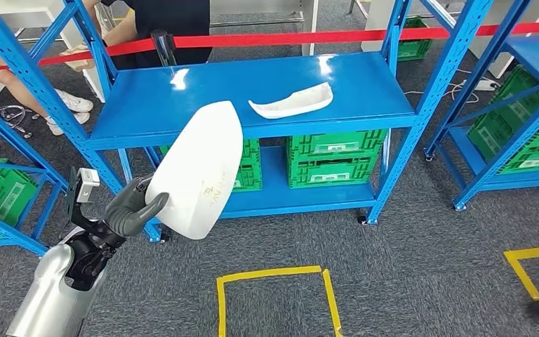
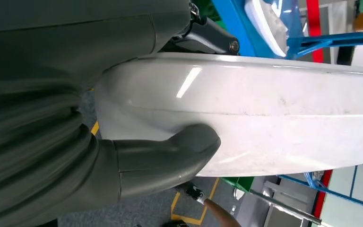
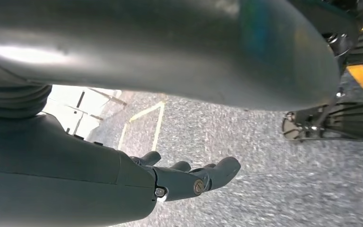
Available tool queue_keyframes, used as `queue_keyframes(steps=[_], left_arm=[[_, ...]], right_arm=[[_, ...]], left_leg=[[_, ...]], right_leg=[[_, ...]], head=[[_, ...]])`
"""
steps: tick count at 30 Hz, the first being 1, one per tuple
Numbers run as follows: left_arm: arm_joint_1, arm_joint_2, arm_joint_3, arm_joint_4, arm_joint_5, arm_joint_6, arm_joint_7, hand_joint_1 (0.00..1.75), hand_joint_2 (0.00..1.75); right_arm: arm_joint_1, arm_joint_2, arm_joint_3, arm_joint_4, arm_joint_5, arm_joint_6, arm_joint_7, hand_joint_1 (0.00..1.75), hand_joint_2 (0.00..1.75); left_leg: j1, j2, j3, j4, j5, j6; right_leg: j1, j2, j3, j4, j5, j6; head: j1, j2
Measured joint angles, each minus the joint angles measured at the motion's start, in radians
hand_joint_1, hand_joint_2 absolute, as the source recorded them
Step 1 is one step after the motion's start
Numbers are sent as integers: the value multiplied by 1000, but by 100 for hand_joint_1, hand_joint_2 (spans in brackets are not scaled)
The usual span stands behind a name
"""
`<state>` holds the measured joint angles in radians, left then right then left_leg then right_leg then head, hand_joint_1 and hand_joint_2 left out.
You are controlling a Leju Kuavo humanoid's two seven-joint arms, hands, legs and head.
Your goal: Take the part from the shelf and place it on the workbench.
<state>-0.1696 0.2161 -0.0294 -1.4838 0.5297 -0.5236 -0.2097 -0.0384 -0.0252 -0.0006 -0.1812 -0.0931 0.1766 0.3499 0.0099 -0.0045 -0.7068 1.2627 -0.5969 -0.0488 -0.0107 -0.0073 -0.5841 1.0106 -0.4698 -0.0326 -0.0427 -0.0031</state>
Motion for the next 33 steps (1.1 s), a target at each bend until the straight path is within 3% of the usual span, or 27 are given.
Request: queue_keyframes(steps=[1, 2, 4, 6, 8, 10, 11, 12, 14, 15, 16, 17, 18, 19, 21, 22, 23, 25, 26, 27, 28, 30, 31, 33], left_arm=[[0, -4, -2, 4, -2, 1, 0, 175, 175], [0, -9, -4, 6, -6, 2, 0, 175, 175], [-1, -20, -9, 9, -14, 8, 4, 175, 175], [-4, -30, -14, 9, -18, 16, 10, 175, 175], [-6, -39, -17, 10, -20, 21, 16, 175, 175], [-7, -47, -19, 13, -23, 24, 20, 175, 175], [-8, -51, -20, 15, -24, 26, 21, 175, 175], [-9, -55, -21, 16, -26, 28, 21, 175, 175], [-9, -60, -23, 19, -28, 33, 21, 175, 175], [-8, -61, -23, 20, -30, 36, 21, 175, 175], [-6, -62, -23, 20, -33, 38, 21, 175, 175], [-4, -63, -23, 20, -36, 42, 21, 175, 175], [-1, -63, -23, 19, -41, 46, 21, 175, 175], [1, -64, -22, 16, -46, 50, 21, 175, 175], [4, -66, -18, 7, -54, 55, 20, 175, 175], [6, -67, -15, 4, -57, 56, 20, 175, 175], [6, -68, -12, 2, -60, 56, 19, 175, 175], [8, -70, -8, 3, -66, 56, 15, 175, 175], [10, -70, -5, 3, -68, 57, 14, 175, 175], [11, -71, -3, 3, -70, 57, 12, 175, 175], [12, -71, 0, 3, -71, 57, 11, 175, 175], [16, -73, 4, 0, -73, 57, 9, 175, 175], [19, -75, 7, -2, -74, 57, 9, 175, 175], [26, -79, 12, -10, -79, 57, 9, 175, 175]], right_arm=[[1, 0, -1, 0, -5, 0, 0, 0, 0], [2, 0, -2, 0, -11, 0, 0, 0, 0], [4, 0, -7, 0, -24, 0, 0, 0, 0], [6, 0, -16, 0, -36, 0, 0, 0, 0], [8, 0, -25, 0, -44, 0, -1, 0, 0], [13, 0, -29, 1, -49, 0, -4, 0, 0], [16, 0, -31, 2, -51, 0, -6, 0, 0], [18, 1, -34, 2, -54, 0, -5, 0, 0], [19, 3, -41, 2, -60, 0, -2, 0, 0], [19, 5, -45, 2, -62, 0, -1, 0, 0], [19, 6, -48, 2, -64, 0, -2, 0, 0], [19, 8, -50, 2, -66, 0, -2, 0, 0], [19, 9, -52, 2, -68, 0, -3, 0, 0], [17, 10, -53, 2, -69, 0, -3, 0, 0], [11, 10, -56, 2, -71, 0, 1, 0, 0], [7, 10, -58, 1, -71, 0, 2, 0, 0], [5, 10, -60, 1, -71, 0, 3, 0, 0], [3, 11, -65, 1, -71, 0, -1, 0, 0], [2, 11, -67, 1, -71, 0, -2, 0, 0], [2, 11, -69, 1, -71, 0, -4, 0, 0], [1, 12, -70, 1, -71, 0, -4, 0, 0], [0, 12, -70, 1, -69, 0, -5, 0, 0], [0, 12, -70, 1, -68, 0, -5, 0, 0], [0, 13, -70, 1, -68, 0, -5, 0, 0]], left_leg=[[1, 0, 8, 29, 4, -2], [2, 0, 31, 28, 28, -2], [3, 0, 122, -70, 72, -1], [0, -2, 219, -207, 57, 6], [-6, -2, 247, -264, 36, 22], [-6, 3, 227, -263, 51, 43], [-5, 6, 216, -263, 62, 54], [-4, 8, 203, -263, 75, 63], [-7, 10, 174, -261, 100, 71], [-9, 10, 158, -259, 114, 72], [-11, 10, 140, -256, 127, 72], [-13, 10, 121, -253, 140, 72], [-15, 10, 103, -249, 150, 70], [-16, 10, 88, -244, 160, 69], [-20, 11, 67, -238, 178, 61], [-19, 12, 63, -237, 188, 56], [-19, 13, 60, -240, 198, 50], [-17, 13, 56, -247, 214, 38], [-17, 11, 49, -240, 201, 32], [-16, 9, 36, -216, 166, 26], [-13, 7, 21, -173, 114, 19], [-8, 7, -2, -52, 14, 8], [-6, 7, -2, -2, -2, 5], [-3, 7, 36, 22, 39, 1]], right_leg=[[0, 0, -15, 1, 12, 2], [-1, -1, -31, 2, 25, 4], [-1, -1, -60, 7, 47, 13], [1, 0, -76, 11, 67, 23], [2, 1, -81, 9, 86, 36], [-1, 2, -89, 12, 86, 49], [-3, 3, -98, 31, 59, 55], [-4, 4, -112, 69, 13, 59], [-4, 5, -143, 193, -91, 63], [-4, 5, -153, 255, -116, 63], [-3, 5, -151, 296, -116, 62], [-2, 6, -134, 305, -95, 58], [-1, 6, -99, 277, -67, 53], [2, 6, -46, 218, -49, 46], [10, 6, 61, 70, -64, 32], [14, 6, 92, 20, -79, 27], [17, 6, 103, -6, -85, 23], [15, 4, 89, -13, -66, 14], [12, 1, 78, -16, -53, 8], [9, -1, 64, -19, -38, 2], [7, -3, 49, -19, -24, -2], [7, -4, 15, -17, 3, -4], [6, -4, -3, -16, 17, -3], [4, -5, -42, -9, 43, 3]], head=[[0, 0], [-1, 0], [-1, 0], [-2, 0], [-2, 0], [-2, 0], [-1, 0], [0, 0], [3, 0], [4, 0], [4, 0], [4, 0], [4, 0], [4, 0], [3, 0], [4, 0], [4, 0], [7, 0], [7, 0], [6, 0], [6, 0], [5, 0], [5, 0], [4, 0]])
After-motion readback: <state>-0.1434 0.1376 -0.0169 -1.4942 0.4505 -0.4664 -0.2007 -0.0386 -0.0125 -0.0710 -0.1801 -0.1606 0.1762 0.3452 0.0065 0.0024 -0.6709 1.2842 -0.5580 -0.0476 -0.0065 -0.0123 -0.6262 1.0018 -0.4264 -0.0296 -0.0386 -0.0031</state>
